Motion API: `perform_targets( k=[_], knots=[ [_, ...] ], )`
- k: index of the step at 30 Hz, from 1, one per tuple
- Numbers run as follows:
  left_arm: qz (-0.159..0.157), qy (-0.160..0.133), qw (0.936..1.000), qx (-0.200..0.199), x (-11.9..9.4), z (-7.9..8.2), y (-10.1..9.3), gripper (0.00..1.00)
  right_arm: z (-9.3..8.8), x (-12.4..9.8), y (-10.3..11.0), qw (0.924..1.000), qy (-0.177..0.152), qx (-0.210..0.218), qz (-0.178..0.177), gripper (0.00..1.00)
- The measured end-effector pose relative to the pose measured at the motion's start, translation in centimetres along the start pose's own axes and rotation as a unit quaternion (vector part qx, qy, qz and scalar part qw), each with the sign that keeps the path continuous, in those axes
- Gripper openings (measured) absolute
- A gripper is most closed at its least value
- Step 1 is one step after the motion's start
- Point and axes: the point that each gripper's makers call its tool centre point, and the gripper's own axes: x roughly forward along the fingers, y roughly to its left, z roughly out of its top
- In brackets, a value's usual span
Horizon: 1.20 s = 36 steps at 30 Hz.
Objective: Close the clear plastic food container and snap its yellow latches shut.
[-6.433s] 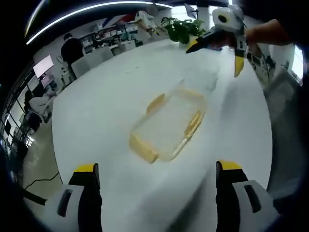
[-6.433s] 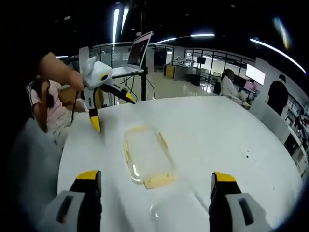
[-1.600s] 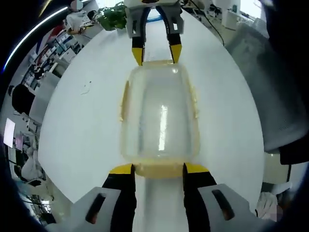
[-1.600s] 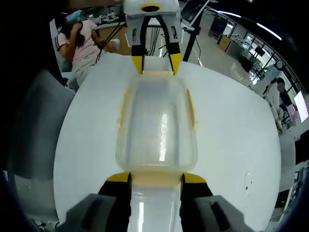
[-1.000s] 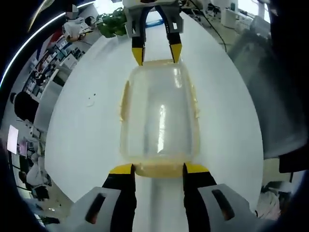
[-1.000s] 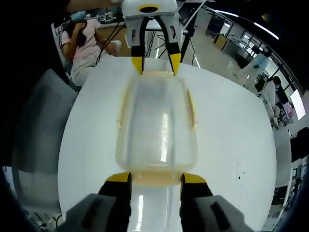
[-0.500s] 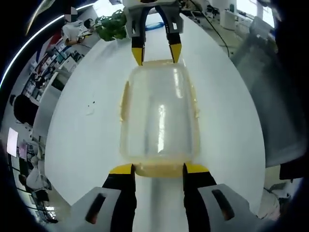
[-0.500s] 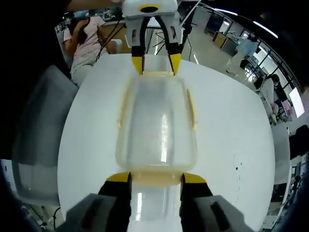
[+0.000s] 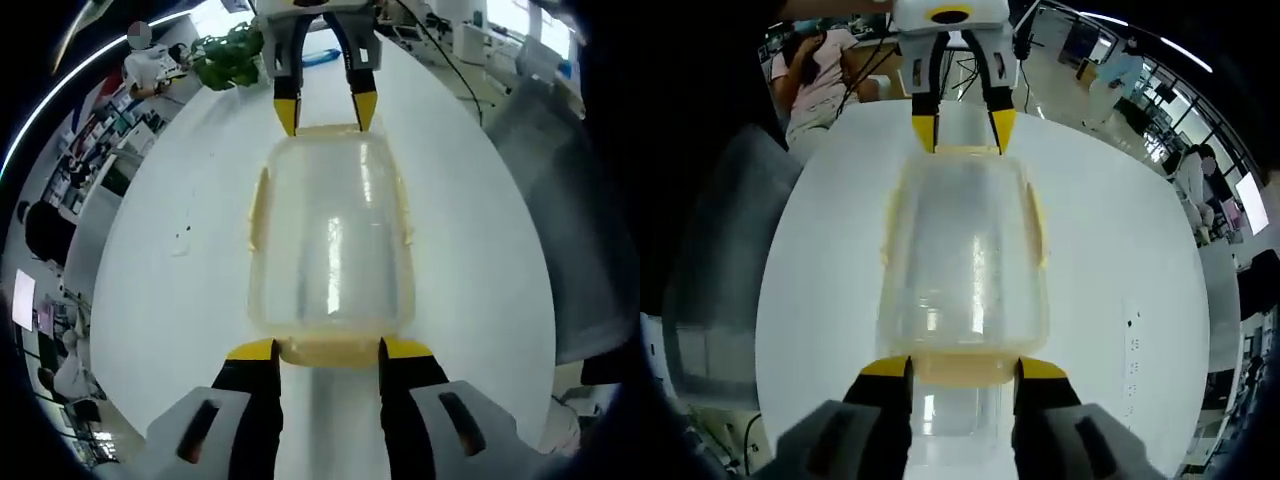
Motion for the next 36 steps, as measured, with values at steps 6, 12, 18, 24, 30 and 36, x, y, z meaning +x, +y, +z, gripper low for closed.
perform_targets(
  k=[6,12,18,24,30,36],
  knots=[
    [-0.012,-0.012,0.9999,0.0,1.0,1.3,-0.2,0.34,-1.6,0.0,0.4,1.0,0.007,0.002,0.0,0.36],
    [-0.017,-0.015,0.9997,0.003,1.8,2.3,-0.3,0.34,-2.7,-0.1,0.5,0.9999,0.011,0.01,0.003,0.36],
    [-0.021,-0.016,0.9996,0.007,2.3,3.3,-0.4,0.34,-3.9,-0.6,0.8,0.9998,0.012,0.016,0.006,0.36],
    [-0.022,-0.015,0.9996,0.008,2.9,4.4,-0.5,0.34,-5.1,-0.7,1.0,0.9997,0.016,0.017,0.006,0.36],
    [-0.024,-0.02,0.9995,0.005,3.7,5.7,-1.0,0.34,-6.6,-0.9,1.2,0.9995,0.025,0.018,0.011,0.36],
    [-0.027,-0.024,0.9993,0.0,4.5,6.5,-1.4,0.34,-7.8,-1.1,1.6,0.9991,0.033,0.019,0.017,0.36]
  ],
)
